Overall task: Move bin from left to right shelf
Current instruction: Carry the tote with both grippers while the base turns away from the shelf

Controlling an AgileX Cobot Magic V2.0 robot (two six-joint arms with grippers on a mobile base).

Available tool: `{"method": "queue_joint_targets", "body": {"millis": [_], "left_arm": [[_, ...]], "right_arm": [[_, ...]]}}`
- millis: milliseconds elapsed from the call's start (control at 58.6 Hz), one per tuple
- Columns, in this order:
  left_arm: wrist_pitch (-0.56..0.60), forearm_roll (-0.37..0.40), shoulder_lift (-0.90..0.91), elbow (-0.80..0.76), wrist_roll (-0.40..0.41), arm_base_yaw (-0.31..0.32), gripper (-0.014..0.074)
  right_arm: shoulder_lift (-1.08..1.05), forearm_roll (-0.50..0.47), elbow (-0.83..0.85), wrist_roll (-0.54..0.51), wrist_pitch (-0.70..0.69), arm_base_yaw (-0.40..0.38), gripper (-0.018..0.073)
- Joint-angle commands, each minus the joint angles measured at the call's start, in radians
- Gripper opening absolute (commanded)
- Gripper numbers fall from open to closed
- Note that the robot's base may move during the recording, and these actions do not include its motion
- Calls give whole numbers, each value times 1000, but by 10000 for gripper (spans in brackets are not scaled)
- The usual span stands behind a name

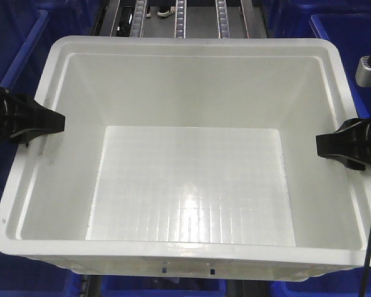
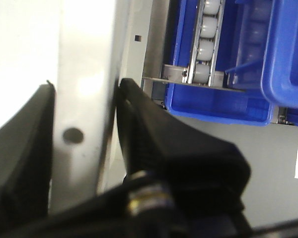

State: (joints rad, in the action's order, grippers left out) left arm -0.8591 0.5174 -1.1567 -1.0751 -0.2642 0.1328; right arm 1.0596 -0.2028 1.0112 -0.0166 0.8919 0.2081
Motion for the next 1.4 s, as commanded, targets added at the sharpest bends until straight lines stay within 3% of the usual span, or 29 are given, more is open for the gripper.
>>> {"method": "queue_joint_targets", "body": {"millis": [0,1383], "left_arm": [[99,91,31,-47,-18,8,-3],[96,91,31,-47,-18,8,-3]], "right_arm": [[-27,-92,46,-49,-114,11,-5],[-27,-92,46,-49,-113,11,-5]]}}
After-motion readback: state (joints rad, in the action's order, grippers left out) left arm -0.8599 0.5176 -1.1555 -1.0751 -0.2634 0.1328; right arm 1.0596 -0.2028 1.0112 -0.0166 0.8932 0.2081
